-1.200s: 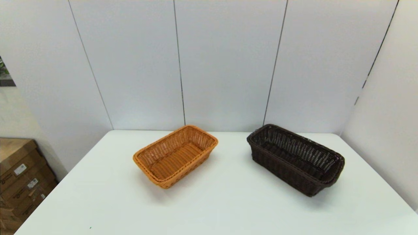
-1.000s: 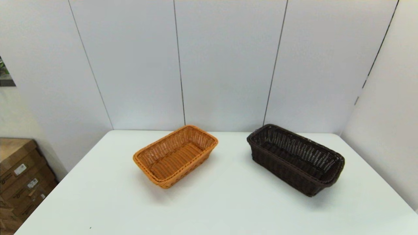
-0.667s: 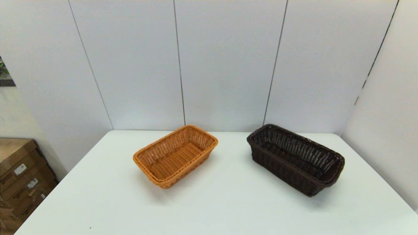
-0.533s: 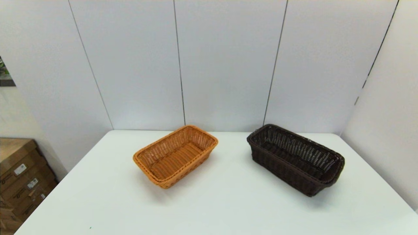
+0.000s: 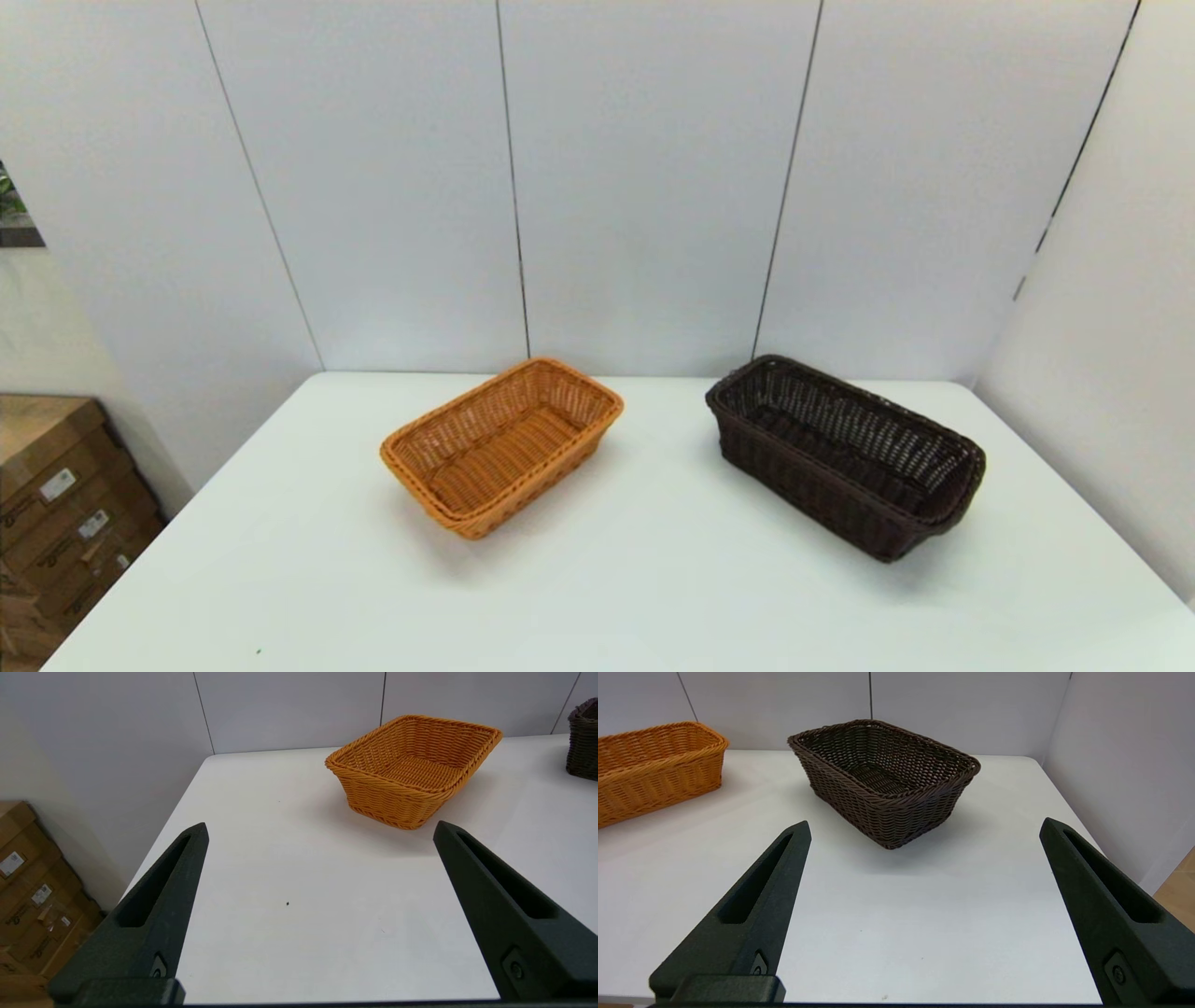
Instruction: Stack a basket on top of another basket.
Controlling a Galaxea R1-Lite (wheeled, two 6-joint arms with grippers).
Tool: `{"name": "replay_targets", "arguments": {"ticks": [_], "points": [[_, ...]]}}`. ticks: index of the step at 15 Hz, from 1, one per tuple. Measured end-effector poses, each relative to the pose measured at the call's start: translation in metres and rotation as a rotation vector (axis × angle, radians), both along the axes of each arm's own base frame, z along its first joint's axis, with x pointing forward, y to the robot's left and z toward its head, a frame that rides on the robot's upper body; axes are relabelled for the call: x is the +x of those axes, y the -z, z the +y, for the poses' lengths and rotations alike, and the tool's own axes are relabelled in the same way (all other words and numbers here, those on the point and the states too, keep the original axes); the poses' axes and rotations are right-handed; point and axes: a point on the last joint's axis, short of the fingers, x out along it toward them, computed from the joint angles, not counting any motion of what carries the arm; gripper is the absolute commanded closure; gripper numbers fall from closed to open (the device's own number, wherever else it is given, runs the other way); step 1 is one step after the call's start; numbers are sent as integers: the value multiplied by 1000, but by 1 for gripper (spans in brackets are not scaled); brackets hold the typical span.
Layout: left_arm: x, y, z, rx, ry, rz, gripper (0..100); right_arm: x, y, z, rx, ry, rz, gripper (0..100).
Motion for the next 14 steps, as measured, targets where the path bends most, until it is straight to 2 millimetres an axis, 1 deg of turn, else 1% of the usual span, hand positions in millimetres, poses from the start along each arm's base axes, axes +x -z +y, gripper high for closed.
{"name": "replay_targets", "arguments": {"ticks": [5, 10, 12, 14], "points": [[-1, 1, 0, 42, 10, 23, 0, 0, 0, 0, 0, 0, 0, 0], [-7, 0, -1, 84, 43, 168, 0, 0, 0, 0, 0, 0, 0, 0], [-6, -3, -1, 88, 51, 203, 0, 0, 0, 0, 0, 0, 0, 0], [-7, -12, -1, 88, 56, 229, 0, 0, 0, 0, 0, 0, 0, 0]]}}
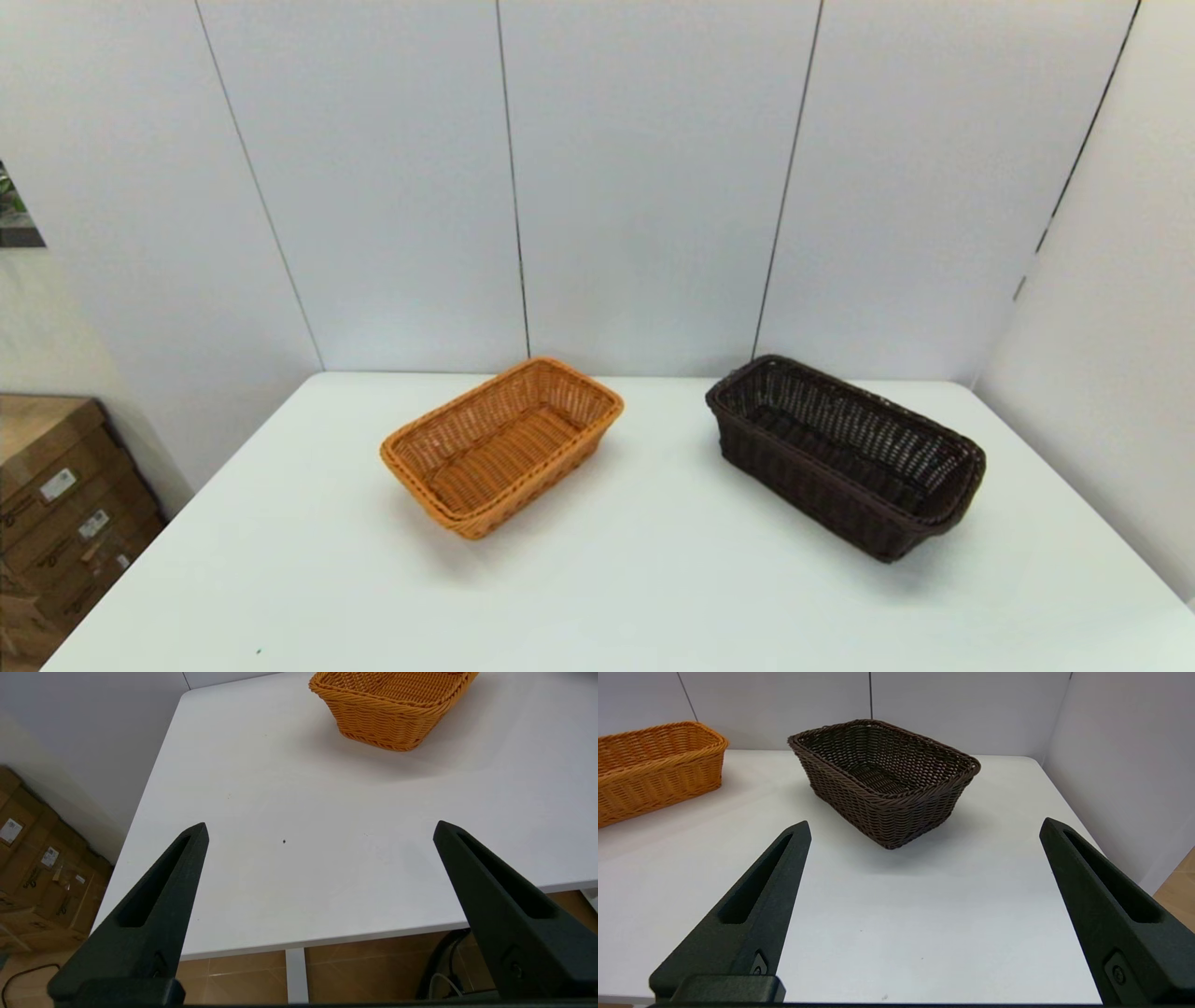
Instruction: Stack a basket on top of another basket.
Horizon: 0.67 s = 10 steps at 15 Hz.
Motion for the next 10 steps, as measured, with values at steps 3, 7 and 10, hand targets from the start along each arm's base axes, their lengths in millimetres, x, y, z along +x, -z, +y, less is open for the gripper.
{"name": "replay_targets", "arguments": {"ticks": [3, 7, 10], "points": [[0, -23, 0, -6, 22, 83, 0, 0, 0, 0, 0, 0, 0, 0], [24, -63, -1, -56, 13, 232, 0, 0, 0, 0, 0, 0, 0, 0], [56, -92, -1, -138, -15, 329, 0, 0, 0, 0, 0, 0, 0, 0]]}}
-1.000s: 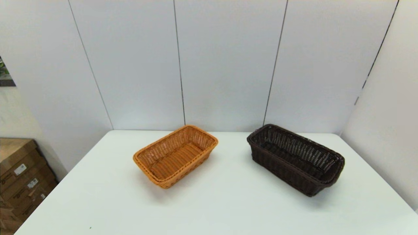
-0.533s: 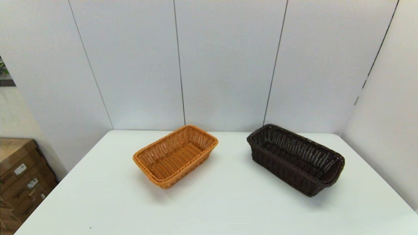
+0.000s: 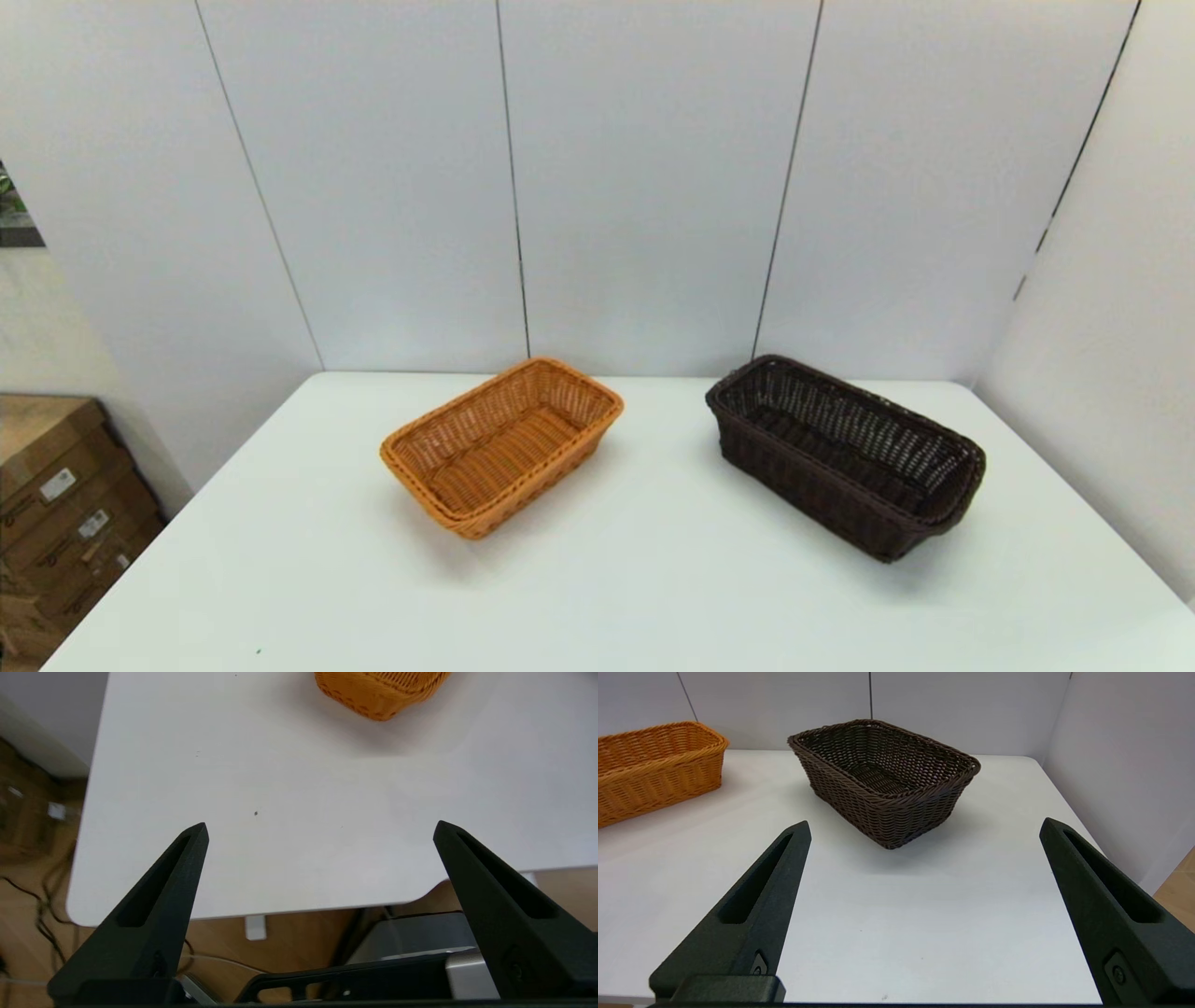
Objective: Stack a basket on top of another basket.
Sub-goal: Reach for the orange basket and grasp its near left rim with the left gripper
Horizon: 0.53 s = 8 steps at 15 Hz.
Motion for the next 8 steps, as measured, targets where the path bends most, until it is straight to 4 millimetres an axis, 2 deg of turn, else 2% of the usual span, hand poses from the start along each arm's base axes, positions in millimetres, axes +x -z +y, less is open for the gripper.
{"name": "replay_targets", "arguments": {"ticks": [4, 8], "points": [[58, -28, -1, -162, -102, 148, 0, 0, 0, 0, 0, 0, 0, 0], [126, -34, -2, -308, -236, 289, 0, 0, 0, 0, 0, 0, 0, 0]]}}
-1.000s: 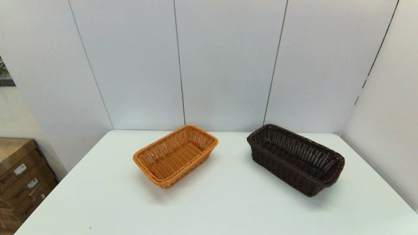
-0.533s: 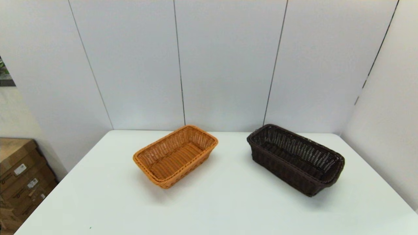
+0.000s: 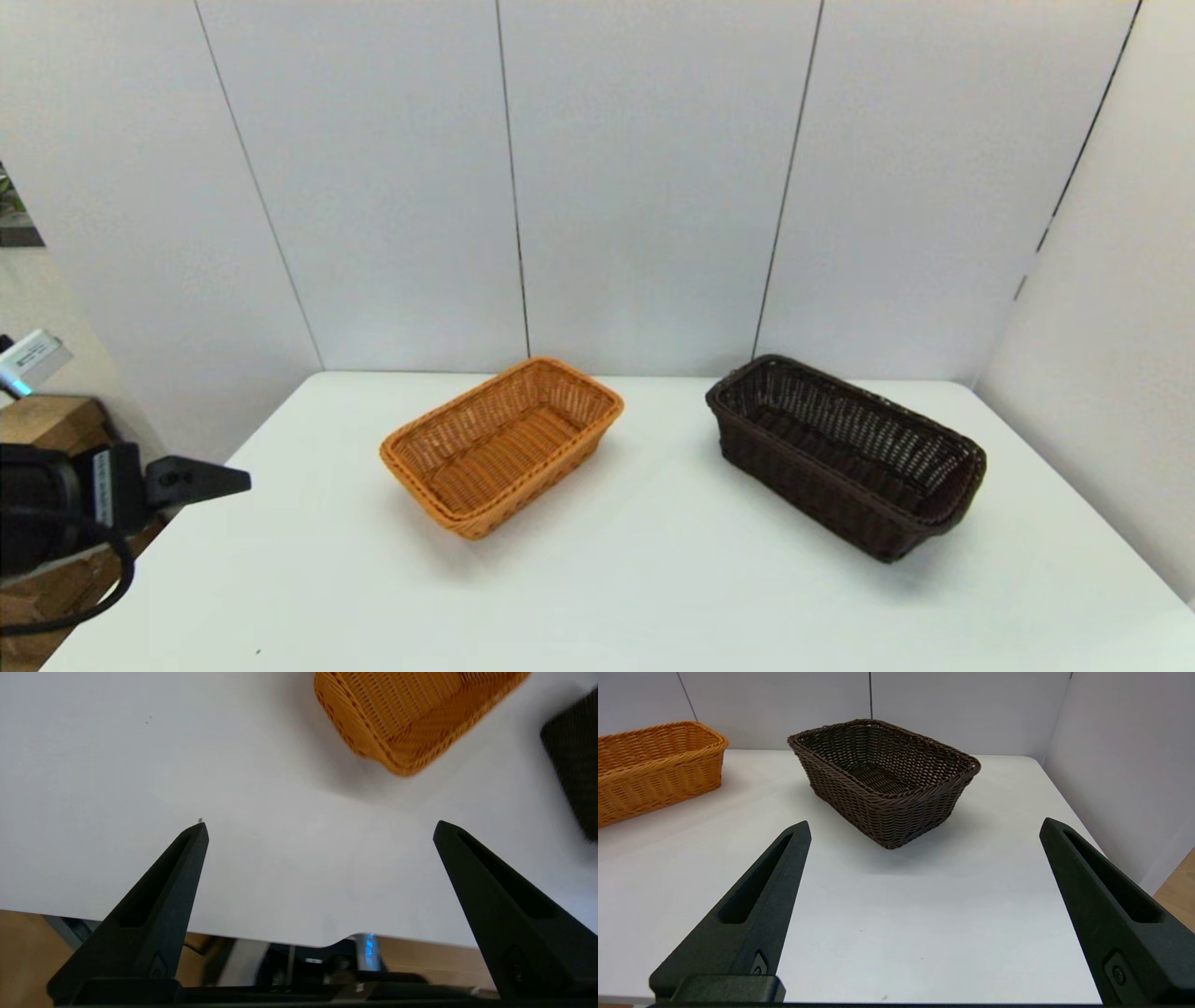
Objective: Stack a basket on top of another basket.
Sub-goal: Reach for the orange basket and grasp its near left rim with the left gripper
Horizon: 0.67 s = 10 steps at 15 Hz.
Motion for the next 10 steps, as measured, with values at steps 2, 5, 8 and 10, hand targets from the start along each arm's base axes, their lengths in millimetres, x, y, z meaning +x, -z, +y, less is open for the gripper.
{"name": "replay_targets", "arguments": {"ticks": [2, 5, 8, 10], "points": [[33, 6, 0, -71, -85, 80, 0, 0, 0, 0, 0, 0, 0, 0], [71, 26, 0, -119, -214, 206, 0, 0, 0, 0, 0, 0, 0, 0], [102, 56, -5, -127, -334, 331, 0, 0, 0, 0, 0, 0, 0, 0], [117, 71, -15, -139, -362, 387, 0, 0, 0, 0, 0, 0, 0, 0]]}}
